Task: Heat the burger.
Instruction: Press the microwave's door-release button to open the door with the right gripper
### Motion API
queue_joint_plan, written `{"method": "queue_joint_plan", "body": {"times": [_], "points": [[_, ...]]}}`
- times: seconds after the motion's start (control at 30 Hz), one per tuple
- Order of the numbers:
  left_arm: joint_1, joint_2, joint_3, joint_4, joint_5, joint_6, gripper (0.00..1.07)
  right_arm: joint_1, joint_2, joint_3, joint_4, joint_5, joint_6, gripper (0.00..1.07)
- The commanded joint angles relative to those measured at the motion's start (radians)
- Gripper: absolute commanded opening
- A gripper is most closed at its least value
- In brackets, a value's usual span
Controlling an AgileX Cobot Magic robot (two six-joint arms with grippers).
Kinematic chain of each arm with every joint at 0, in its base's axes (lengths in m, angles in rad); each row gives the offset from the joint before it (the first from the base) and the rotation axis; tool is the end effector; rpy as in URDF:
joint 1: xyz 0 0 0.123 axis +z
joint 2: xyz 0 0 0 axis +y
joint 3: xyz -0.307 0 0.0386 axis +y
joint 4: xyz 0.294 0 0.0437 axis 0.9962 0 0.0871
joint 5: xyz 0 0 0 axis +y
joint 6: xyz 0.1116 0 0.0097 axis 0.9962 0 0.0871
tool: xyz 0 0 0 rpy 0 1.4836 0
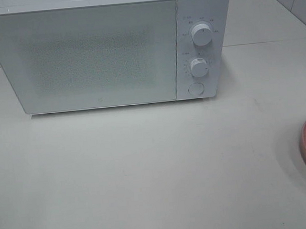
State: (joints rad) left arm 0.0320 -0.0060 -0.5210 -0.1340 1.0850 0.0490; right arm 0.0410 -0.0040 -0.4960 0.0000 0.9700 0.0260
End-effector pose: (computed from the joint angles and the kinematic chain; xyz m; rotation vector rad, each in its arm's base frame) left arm 0.0246 -0.0125 0.2953 0.0276 2.0359 -0.1092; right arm 0.0338 0.0014 0.2978 -0.0147 1.9538 0.0442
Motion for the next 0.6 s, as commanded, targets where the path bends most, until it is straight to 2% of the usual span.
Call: {"method": "queue_joint_plan", "body": {"times": [0.03,0.6], "points": [[0.001,-0.024,0.004,-0.001,-0.013,0.001,0.98,-0.001,-0.025,0.002,0.007,-0.012,0.0,0.74],[0.001,-0.024,0.004,-0.001,-0.013,0.001,0.98,-0.001,-0.025,0.002,0.007,-0.012,0.0,0.74]]}}
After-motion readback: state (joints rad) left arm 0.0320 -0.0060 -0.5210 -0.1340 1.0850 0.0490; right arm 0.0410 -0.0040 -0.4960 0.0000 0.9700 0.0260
